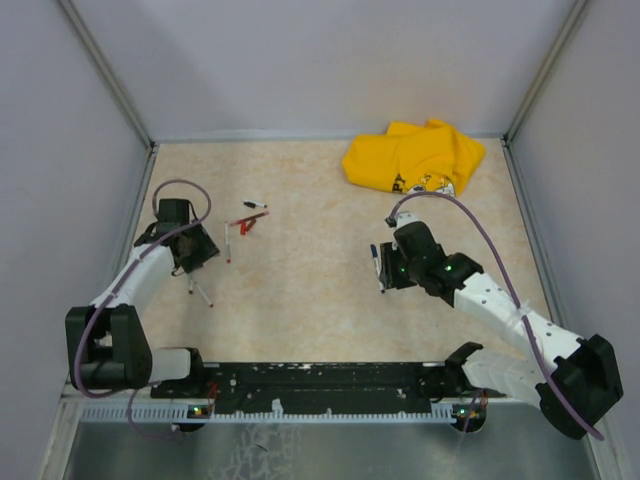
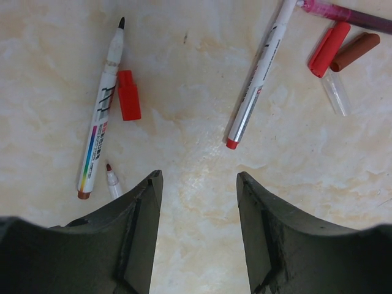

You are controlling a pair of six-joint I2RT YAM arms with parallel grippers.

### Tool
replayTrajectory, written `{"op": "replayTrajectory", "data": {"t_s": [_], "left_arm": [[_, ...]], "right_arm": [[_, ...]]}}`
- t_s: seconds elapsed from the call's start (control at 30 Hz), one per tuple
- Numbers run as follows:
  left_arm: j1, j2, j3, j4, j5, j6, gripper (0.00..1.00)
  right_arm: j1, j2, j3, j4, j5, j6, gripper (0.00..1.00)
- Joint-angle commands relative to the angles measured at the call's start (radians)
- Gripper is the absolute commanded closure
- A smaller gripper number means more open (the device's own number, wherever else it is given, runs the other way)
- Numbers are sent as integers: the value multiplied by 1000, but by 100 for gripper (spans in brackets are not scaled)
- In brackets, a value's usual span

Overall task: Insert the pens into the pen caps
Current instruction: Pick up the pen from the center of the board.

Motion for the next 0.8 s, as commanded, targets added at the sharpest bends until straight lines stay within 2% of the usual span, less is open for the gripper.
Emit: {"op": "replayTrajectory", "data": {"t_s": [0.0, 0.27, 0.4, 0.63, 0.77], "left_arm": [[5, 49, 67, 22, 49, 49, 44], [5, 111, 112, 20, 100, 101, 44], [5, 92, 116, -12, 57, 94, 43], [7, 4, 35, -22, -52, 2, 41], [15, -3, 52, -74, -141, -24, 41]], "right_arm": [[-7, -41, -12, 16, -2, -26, 64], [-7, -53, -21, 20, 7, -48, 64], [-7, -60, -23, 28, 3, -56, 64], [-7, -65, -44, 59, 2, -65, 64], [-7, -59, -45, 62, -14, -67, 64]]}}
